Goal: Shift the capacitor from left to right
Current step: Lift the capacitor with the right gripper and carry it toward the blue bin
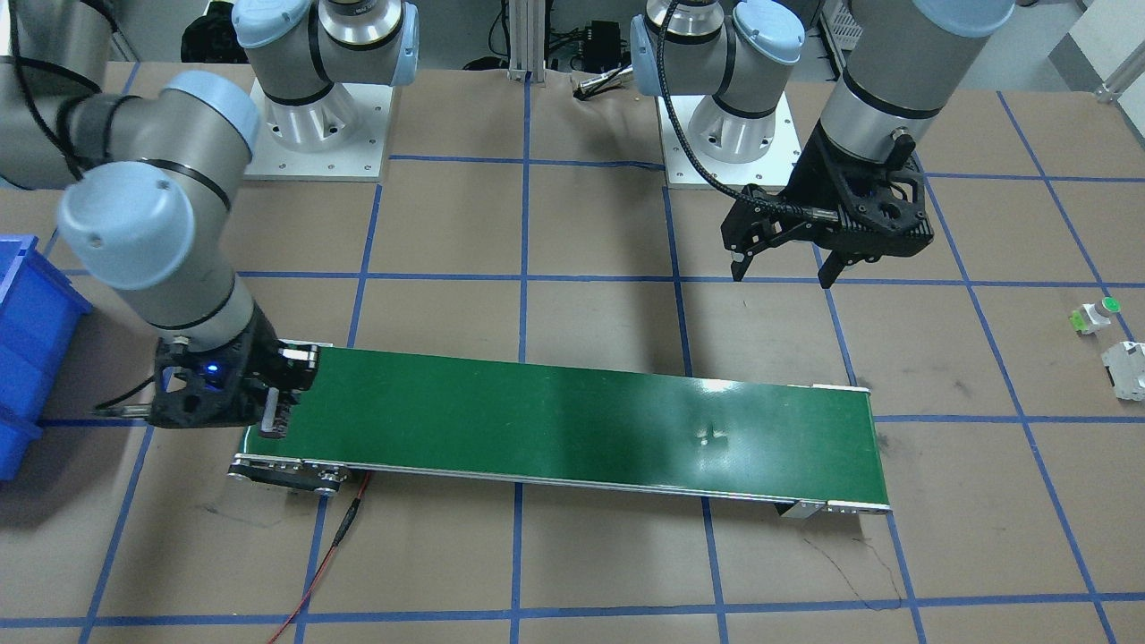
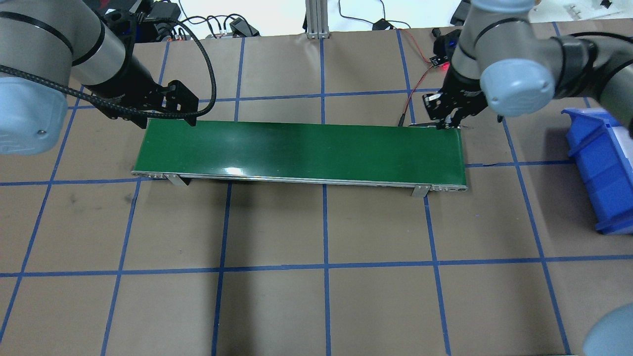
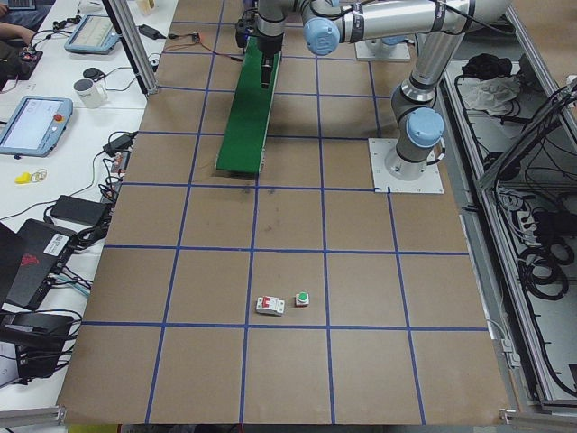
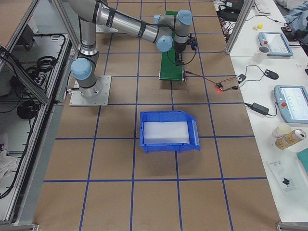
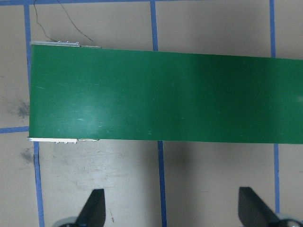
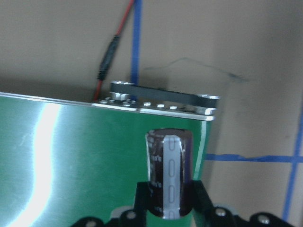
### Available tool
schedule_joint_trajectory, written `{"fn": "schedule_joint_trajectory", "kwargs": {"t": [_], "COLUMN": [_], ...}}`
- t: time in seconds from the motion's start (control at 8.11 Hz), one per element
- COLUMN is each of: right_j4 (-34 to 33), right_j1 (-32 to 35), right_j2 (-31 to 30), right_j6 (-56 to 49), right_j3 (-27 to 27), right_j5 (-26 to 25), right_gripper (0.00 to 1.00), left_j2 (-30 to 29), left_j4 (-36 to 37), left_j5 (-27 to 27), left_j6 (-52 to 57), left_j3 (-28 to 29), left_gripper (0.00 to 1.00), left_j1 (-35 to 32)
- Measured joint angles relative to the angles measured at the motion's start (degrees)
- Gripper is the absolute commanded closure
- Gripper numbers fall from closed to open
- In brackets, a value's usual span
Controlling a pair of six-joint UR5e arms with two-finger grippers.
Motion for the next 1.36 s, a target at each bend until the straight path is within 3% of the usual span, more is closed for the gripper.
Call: {"fn": "schedule_joint_trajectory", "kwargs": {"t": [0.25,0.49,0.74,0.99,1.11,1.23,1.36], "right_j4": [4.5,4.9,2.9,-2.6,-4.3,-5.2,-5.7], "right_j1": [-8.9,-21.1,-31.1,-37.9,-39.5,-40.2,-40.5], "right_j2": [-2.3,-3.1,-2.2,2.5,4.7,6.1,6.5], "right_j6": [-11.6,-28.7,-43.6,-54.6,-57.1,-58.1,-58.4], "right_j3": [-2.9,-3.4,-3.5,-3.3,-2.8,-2.1,-1.7], "right_j5": [-3.0,-4.1,-4.2,-3.9,-3.7,-3.7,-3.5], "right_gripper": [1.00,1.00,1.00,1.00,0.40,0.00,0.00], "left_j2": [0.0,0.0,0.0,0.0,0.0,0.0,0.0], "left_j4": [0.0,0.0,0.0,0.0,0.0,0.0,0.0], "left_j5": [0.0,0.0,0.0,0.0,0.0,0.0,0.0], "left_j6": [0.0,0.0,0.0,0.0,0.0,0.0,0.0], "left_j3": [0.0,0.0,0.0,0.0,0.0,0.0,0.0], "left_gripper": [0.00,0.00,0.00,0.00,0.00,0.00,0.00], "left_j1": [0.0,0.0,0.0,0.0,0.0,0.0,0.0]}}
